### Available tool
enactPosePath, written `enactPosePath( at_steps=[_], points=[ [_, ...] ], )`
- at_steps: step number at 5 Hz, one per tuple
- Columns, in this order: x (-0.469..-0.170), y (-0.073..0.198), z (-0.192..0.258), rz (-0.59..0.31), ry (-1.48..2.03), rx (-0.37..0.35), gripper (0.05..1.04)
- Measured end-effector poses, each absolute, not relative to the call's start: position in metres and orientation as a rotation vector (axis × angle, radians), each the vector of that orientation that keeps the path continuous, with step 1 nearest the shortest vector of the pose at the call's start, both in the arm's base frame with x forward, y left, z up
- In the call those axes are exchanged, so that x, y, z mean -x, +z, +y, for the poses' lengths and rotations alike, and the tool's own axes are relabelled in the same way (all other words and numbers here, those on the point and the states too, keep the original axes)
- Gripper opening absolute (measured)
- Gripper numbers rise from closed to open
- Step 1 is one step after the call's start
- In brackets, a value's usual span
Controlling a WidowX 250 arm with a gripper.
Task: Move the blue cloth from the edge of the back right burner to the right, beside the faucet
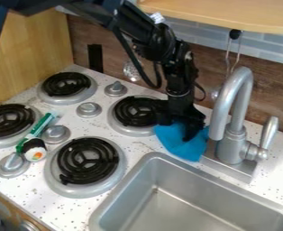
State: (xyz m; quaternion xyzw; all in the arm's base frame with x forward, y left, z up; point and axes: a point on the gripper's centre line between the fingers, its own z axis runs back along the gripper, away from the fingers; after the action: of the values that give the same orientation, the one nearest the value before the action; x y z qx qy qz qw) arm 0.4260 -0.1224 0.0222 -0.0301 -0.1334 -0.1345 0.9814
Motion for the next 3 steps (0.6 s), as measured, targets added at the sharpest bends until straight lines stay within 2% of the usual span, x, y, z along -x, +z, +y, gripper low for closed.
enactPosePath(
  at_steps=[1,3],
  points=[
    [-0.418,0.030,-0.118,-0.273,-0.255,0.061,1.001],
    [-0.413,0.067,-0.102,-0.356,-0.224,0.062,1.001]
  ],
)
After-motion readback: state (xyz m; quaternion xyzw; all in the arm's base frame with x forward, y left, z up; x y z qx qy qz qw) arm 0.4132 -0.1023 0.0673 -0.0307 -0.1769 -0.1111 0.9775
